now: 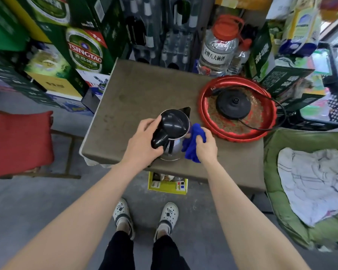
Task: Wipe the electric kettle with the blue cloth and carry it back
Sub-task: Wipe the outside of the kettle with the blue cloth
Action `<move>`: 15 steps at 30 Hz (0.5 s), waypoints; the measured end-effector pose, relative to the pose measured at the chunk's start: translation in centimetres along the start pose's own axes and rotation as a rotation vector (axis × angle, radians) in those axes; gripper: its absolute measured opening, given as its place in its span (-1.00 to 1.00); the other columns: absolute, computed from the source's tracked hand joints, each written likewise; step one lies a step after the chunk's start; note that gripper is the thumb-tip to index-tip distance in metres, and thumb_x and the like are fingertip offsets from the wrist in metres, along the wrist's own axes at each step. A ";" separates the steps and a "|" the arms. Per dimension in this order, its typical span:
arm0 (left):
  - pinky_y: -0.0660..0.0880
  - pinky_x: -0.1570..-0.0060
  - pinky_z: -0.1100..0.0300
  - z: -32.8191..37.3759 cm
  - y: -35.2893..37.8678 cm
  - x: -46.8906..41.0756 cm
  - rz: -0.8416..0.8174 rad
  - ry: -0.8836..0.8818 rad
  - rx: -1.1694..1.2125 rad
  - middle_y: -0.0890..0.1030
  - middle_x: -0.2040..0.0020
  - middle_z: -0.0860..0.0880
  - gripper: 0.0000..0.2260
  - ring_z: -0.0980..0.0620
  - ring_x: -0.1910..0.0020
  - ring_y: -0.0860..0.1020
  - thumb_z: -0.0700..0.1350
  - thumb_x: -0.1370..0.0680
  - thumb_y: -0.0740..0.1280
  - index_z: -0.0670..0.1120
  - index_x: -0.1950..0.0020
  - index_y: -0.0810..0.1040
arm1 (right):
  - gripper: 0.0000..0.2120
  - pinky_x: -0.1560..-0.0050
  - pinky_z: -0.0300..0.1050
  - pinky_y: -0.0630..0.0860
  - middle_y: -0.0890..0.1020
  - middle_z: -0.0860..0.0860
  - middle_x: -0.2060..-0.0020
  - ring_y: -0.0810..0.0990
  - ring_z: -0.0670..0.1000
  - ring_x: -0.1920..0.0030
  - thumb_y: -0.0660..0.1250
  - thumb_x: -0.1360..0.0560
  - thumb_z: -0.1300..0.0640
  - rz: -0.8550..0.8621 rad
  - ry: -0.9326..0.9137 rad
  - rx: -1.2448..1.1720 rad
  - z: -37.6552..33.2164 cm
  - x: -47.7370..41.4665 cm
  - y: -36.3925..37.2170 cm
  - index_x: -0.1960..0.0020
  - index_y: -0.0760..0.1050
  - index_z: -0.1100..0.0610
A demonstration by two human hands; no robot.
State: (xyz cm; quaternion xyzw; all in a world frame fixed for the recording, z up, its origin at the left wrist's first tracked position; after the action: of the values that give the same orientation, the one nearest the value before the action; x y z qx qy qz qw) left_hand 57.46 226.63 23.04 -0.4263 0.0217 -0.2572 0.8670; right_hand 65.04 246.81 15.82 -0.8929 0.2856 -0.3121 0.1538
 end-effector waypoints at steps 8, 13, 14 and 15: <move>0.40 -0.10 0.16 0.3 -0.7 -1.5 -0.073 0.122 -0.194 0.23 -0.46 0.07 -0.20 -0.08 -0.20 0.51 -0.20 -0.39 0.38 0.10 -0.56 0.12 | -0.65 -0.27 -0.14 0.40 0.53 -0.05 -0.27 0.50 -0.03 -0.24 0.14 -0.64 0.28 0.080 -0.137 -0.176 -3.5 -0.7 -1.0 -0.32 0.49 -0.02; 0.40 -0.06 0.18 -0.1 -0.9 -1.6 -0.073 0.134 -0.180 0.25 -0.46 0.06 -0.21 -0.06 -0.20 0.51 -0.22 -0.40 0.37 0.11 -0.56 0.13 | -0.69 -0.32 0.19 0.52 0.57 0.08 -0.28 0.58 0.14 -0.22 0.13 -0.65 0.17 -0.082 0.219 -0.182 0.0 -0.8 0.2 -0.34 0.40 -0.07; 0.38 -0.04 0.20 -0.3 -0.9 -1.6 -0.064 0.133 -0.173 0.26 -0.46 0.07 -0.22 -0.05 -0.20 0.50 -0.21 -0.40 0.37 0.12 -0.56 0.13 | -0.74 -0.28 0.21 0.55 0.58 0.09 -0.24 0.59 0.15 -0.18 0.14 -0.63 0.18 -0.082 0.250 -0.200 0.3 -0.1 0.2 -0.26 0.39 -0.07; 0.37 -0.02 0.21 -0.5 -0.8 -1.5 -0.051 0.131 -0.166 0.27 -0.44 0.06 -0.22 -0.05 -0.20 0.50 -0.20 -0.41 0.38 0.13 -0.55 0.13 | -0.77 -0.24 0.19 0.57 0.59 0.08 -0.20 0.60 0.13 -0.13 0.17 -0.61 0.20 -0.059 0.245 -0.211 0.4 0.5 0.0 -0.20 0.39 -0.06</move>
State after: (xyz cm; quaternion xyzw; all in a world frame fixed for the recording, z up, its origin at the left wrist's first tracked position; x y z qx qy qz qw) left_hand 55.71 226.58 23.09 -0.4794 0.0888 -0.3039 0.8185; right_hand 65.60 246.53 15.73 -0.8673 0.3073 -0.3913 0.0138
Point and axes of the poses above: each hand's wrist, its own x-axis away from the middle knuckle, its own y-axis out of the palm, z = x × y, the point moved 6 cm from there along -x, towards the middle knuckle
